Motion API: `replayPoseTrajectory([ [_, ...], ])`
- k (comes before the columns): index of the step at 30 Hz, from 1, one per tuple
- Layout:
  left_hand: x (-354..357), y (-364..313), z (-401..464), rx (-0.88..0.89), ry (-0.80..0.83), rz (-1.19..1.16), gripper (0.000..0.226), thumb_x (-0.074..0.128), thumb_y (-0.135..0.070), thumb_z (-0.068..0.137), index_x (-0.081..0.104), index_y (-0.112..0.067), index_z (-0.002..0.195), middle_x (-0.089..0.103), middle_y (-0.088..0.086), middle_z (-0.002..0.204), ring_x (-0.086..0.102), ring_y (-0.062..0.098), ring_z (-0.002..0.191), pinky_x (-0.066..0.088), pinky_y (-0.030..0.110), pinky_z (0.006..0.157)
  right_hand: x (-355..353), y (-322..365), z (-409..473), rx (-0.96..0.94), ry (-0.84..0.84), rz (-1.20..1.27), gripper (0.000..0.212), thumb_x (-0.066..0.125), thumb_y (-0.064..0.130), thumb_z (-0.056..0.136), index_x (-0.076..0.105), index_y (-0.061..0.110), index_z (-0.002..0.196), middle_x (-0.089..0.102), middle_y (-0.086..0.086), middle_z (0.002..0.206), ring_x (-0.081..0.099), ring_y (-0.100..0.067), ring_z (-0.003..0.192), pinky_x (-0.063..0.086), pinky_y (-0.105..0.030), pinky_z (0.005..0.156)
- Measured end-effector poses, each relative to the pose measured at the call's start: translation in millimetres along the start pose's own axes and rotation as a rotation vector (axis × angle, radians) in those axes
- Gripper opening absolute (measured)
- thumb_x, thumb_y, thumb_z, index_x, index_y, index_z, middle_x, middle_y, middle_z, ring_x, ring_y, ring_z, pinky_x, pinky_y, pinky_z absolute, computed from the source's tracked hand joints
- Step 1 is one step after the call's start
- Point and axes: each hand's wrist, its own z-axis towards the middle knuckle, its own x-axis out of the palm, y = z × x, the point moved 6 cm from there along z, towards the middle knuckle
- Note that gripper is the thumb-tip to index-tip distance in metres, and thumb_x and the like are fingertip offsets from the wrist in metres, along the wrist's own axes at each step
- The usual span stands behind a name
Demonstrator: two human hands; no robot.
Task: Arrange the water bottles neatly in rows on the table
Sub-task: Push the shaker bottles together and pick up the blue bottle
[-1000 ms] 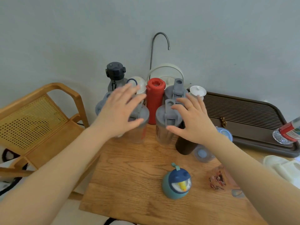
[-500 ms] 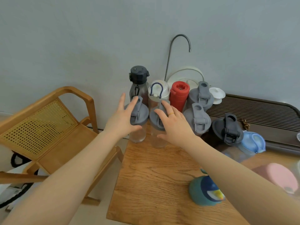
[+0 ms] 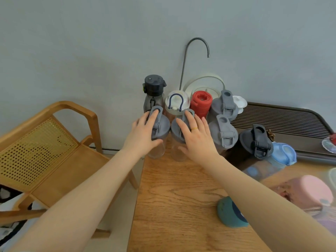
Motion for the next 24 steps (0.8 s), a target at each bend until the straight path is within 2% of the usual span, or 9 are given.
replayPoseTrajectory([
  [2, -2.0, 0.1, -2.5, -0.005, -0.030, 0.059, 0.094, 0.066, -0.043, 0.078, 0.003, -0.029, 0.146, 0.007, 0.008, 0.155, 0.010, 0.033, 0.139, 0.020, 0.047, 0.111, -6.7, -5.3, -6.8, 0.006, -0.009, 0.070, 0.094, 0.068, 0.046, 0.076, 0.012, 0.023, 0.148, 0.002, -0.012, 0.158, 0.002, -0.034, 0.145, -0.011, -0.045, 0.112],
  [4, -5.6, -4.9, -6.3, 0.039, -0.096, 0.110, 0.092, 0.064, -0.048, 0.078, 0.005, -0.028, 0.146, -0.001, 0.009, 0.156, 0.000, 0.032, 0.141, 0.011, 0.046, 0.113, -21.9, -21.9, -18.6, 0.069, -0.069, 0.107, 0.096, 0.065, 0.052, 0.075, 0.011, 0.022, 0.148, 0.003, -0.012, 0.158, 0.000, -0.031, 0.145, -0.015, -0.043, 0.111],
  [6, -7.5, -20.2, -9.4, 0.191, -0.164, 0.130, 0.087, 0.067, -0.043, 0.077, 0.018, -0.021, 0.145, 0.006, 0.011, 0.155, 0.003, 0.031, 0.142, 0.009, 0.044, 0.112, -31.5, -46.2, -31.7, 0.134, -0.072, 0.034, 0.098, 0.068, 0.052, 0.072, 0.015, 0.019, 0.147, 0.007, -0.015, 0.157, 0.002, -0.033, 0.145, -0.013, -0.043, 0.111],
  [9, 3.1, -50.4, -10.6, 0.441, -0.198, 0.261, 0.084, 0.080, -0.037, 0.064, 0.043, -0.011, 0.134, 0.038, 0.018, 0.143, 0.035, 0.037, 0.132, 0.024, 0.047, 0.105, -31.4, -80.4, -49.7, 0.246, 0.061, -0.146, 0.108, 0.074, 0.049, 0.068, 0.007, 0.018, 0.148, 0.010, -0.020, 0.155, 0.008, -0.038, 0.143, -0.005, -0.050, 0.114],
  [12, 14.8, -69.7, -6.4, 0.499, -0.161, 0.331, 0.089, 0.085, -0.042, 0.051, 0.052, -0.012, 0.127, 0.058, 0.017, 0.124, 0.059, 0.035, 0.107, 0.047, 0.047, 0.089, -18.4, -91.9, -57.4, 0.302, 0.201, -0.199, 0.115, 0.070, 0.048, 0.073, -0.013, 0.021, 0.146, 0.011, -0.022, 0.154, 0.016, -0.036, 0.142, 0.002, -0.053, 0.115],
  [14, 17.9, -75.1, -2.4, 0.502, -0.154, 0.345, 0.086, 0.086, -0.042, 0.050, 0.055, -0.013, 0.124, 0.062, 0.015, 0.118, 0.063, 0.032, 0.095, 0.050, 0.043, 0.081, -12.6, -91.5, -55.3, 0.316, 0.224, -0.140, 0.115, 0.070, 0.045, 0.075, -0.019, 0.024, 0.145, 0.014, -0.022, 0.153, 0.020, -0.034, 0.141, 0.004, -0.051, 0.115],
  [16, 19.4, -75.6, 2.3, 0.494, -0.148, 0.355, 0.081, 0.087, -0.037, 0.050, 0.057, -0.012, 0.121, 0.062, 0.015, 0.118, 0.065, 0.031, 0.091, 0.051, 0.042, 0.079, -11.9, -89.8, -49.8, 0.323, 0.208, -0.063, 0.111, 0.070, 0.039, 0.076, -0.017, 0.027, 0.145, 0.016, -0.024, 0.152, 0.030, -0.034, 0.137, 0.005, -0.049, 0.115],
  [19, 22.4, -74.3, 5.1, 0.470, -0.135, 0.339, 0.078, 0.088, -0.031, 0.051, 0.058, -0.011, 0.120, 0.061, 0.017, 0.119, 0.065, 0.033, 0.091, 0.050, 0.044, 0.080, -11.8, -89.6, -41.7, 0.296, 0.144, 0.006, 0.099, 0.070, 0.028, 0.077, -0.001, 0.026, 0.147, 0.024, -0.022, 0.147, 0.043, -0.034, 0.126, 0.012, -0.043, 0.116],
  [24, 23.9, -75.0, 1.7, 0.422, -0.121, 0.344, 0.078, 0.086, -0.028, 0.055, 0.055, -0.011, 0.124, 0.058, 0.017, 0.125, 0.062, 0.034, 0.098, 0.049, 0.046, 0.082, -11.9, -90.6, -38.4, 0.258, 0.116, 0.006, 0.096, 0.071, 0.031, 0.076, 0.006, 0.021, 0.146, 0.033, -0.017, 0.141, 0.046, -0.033, 0.124, 0.007, -0.042, 0.116],
])
